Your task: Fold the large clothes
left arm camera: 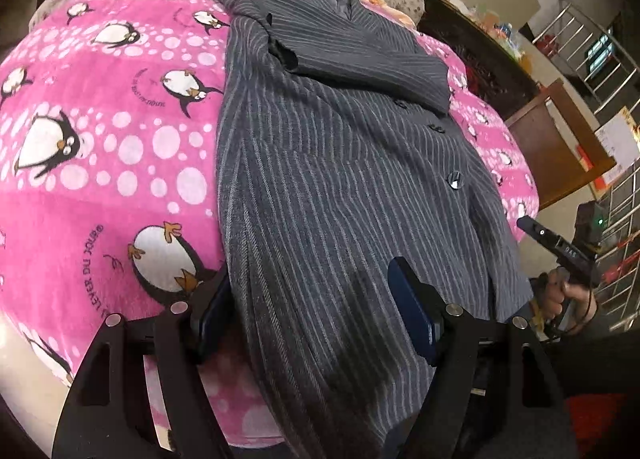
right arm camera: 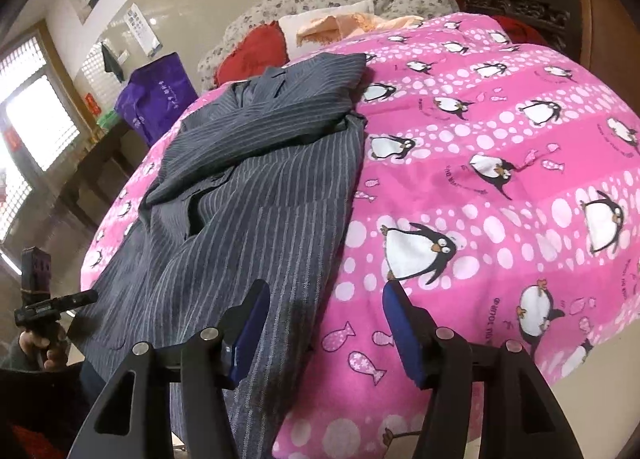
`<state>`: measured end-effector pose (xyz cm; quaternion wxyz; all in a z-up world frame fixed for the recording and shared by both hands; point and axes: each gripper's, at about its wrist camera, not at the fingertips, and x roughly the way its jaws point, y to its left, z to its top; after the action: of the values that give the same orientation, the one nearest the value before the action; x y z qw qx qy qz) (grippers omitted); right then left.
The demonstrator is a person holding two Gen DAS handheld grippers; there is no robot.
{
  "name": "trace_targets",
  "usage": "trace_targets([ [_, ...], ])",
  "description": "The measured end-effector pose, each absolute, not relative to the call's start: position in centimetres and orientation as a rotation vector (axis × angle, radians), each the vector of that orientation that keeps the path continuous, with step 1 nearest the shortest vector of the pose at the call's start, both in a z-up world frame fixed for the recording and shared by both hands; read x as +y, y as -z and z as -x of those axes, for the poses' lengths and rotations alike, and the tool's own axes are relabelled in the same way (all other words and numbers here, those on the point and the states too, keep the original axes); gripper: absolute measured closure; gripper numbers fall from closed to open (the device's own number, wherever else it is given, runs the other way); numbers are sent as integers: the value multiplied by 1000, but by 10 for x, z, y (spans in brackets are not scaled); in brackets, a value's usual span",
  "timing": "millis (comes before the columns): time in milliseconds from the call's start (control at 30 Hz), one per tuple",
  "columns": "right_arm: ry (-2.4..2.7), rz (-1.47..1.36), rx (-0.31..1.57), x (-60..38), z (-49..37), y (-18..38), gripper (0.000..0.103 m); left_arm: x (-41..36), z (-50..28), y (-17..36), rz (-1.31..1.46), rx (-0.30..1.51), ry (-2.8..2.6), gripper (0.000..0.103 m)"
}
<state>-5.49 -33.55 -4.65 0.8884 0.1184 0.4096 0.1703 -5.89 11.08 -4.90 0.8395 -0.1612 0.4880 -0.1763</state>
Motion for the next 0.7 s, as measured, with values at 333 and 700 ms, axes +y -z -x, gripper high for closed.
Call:
trace_targets([
  [333,-491,-283,967,-326,26,78,41,97,33,54,205,1058,313,65],
  [700,-742,-302,980,-304,23,77,62,102,34,57,207,1063,312,73],
])
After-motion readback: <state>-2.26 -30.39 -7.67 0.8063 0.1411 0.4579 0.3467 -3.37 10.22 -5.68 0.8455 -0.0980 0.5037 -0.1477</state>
